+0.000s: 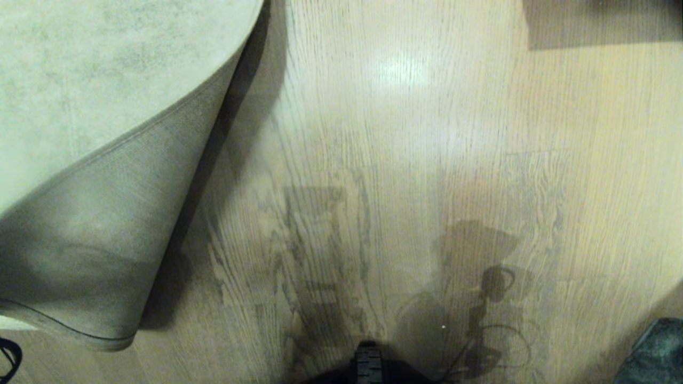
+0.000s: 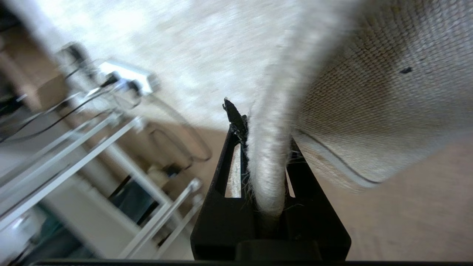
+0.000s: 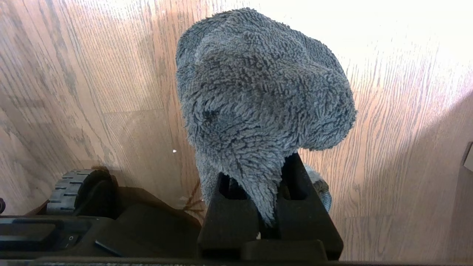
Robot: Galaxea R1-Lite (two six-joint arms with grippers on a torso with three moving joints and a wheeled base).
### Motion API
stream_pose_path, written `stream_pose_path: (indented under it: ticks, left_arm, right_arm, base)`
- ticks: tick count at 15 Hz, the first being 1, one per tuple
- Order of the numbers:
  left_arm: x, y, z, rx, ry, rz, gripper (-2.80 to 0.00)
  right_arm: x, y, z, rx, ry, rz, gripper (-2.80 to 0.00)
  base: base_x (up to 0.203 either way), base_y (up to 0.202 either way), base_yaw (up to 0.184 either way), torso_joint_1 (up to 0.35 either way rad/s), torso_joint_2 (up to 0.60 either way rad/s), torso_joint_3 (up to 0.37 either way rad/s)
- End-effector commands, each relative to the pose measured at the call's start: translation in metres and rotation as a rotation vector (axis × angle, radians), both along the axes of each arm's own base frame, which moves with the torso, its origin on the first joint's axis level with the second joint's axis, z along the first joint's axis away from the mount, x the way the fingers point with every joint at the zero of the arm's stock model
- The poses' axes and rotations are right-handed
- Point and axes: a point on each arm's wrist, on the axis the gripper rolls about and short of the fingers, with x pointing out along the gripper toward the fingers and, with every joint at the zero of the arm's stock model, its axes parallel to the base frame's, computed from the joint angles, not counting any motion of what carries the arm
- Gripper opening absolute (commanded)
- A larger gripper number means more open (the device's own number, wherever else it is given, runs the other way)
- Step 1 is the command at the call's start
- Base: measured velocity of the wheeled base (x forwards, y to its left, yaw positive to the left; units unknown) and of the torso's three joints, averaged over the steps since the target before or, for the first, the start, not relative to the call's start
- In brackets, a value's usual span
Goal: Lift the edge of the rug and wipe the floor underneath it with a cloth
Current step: Wipe the floor under the carpet with a rag
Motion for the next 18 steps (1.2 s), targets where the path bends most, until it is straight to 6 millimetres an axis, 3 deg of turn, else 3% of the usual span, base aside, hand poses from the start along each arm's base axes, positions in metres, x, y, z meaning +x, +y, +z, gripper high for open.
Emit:
stream_pose_path:
  ticks: [1,4,18]
  left_arm:
    - [0.0060,-0.0016,0.0003,-0.008,-0.006,-0.069,-2.80]
    - [0.0079,-0.0029,0.0016,-0.038,-0.032,-0.131,-2.80]
    - [0.0054,-0.0057,0.0012,-0.088,-0.066,-0.121,-2.80]
  right_arm:
    - [0.0001,0.0000,0.0001,0.000,0.001,-0.001,-2.80]
    - [0.0001,0.0000,0.0001,0.000,0.000,0.000,-2.80]
    - [0.0001,0.0000,0.0001,0.000,0.000,0.000,-2.80]
  base:
    - [0.000,0.000,0.000,0.000,0.00,0.000]
    - [0.000,0.000,0.000,0.000,0.00,0.000]
    - [0.000,0.000,0.000,0.000,0.00,0.000]
